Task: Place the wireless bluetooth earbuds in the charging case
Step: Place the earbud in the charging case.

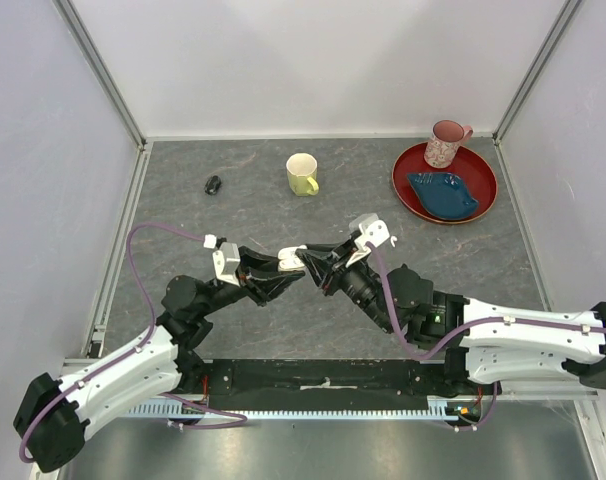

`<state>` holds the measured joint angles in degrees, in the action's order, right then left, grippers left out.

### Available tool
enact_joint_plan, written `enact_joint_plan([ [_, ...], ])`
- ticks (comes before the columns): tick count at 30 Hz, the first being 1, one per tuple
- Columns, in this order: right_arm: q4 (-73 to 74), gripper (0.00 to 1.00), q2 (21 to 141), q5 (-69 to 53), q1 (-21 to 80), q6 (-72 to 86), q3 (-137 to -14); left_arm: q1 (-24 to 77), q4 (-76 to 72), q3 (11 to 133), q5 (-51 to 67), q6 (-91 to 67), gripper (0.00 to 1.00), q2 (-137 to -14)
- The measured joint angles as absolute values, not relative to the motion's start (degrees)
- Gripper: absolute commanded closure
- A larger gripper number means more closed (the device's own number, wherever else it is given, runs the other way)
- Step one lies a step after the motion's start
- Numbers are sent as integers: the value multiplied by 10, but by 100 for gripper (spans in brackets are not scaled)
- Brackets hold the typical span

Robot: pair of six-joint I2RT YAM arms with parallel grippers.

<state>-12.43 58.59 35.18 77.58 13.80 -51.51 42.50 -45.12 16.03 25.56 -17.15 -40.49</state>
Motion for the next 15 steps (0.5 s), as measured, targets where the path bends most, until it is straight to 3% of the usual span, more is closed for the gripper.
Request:
enact_joint_plan([
  [15,-190,100,617,406,795,105,-510,425,-464,159,246,-171,98,-385],
])
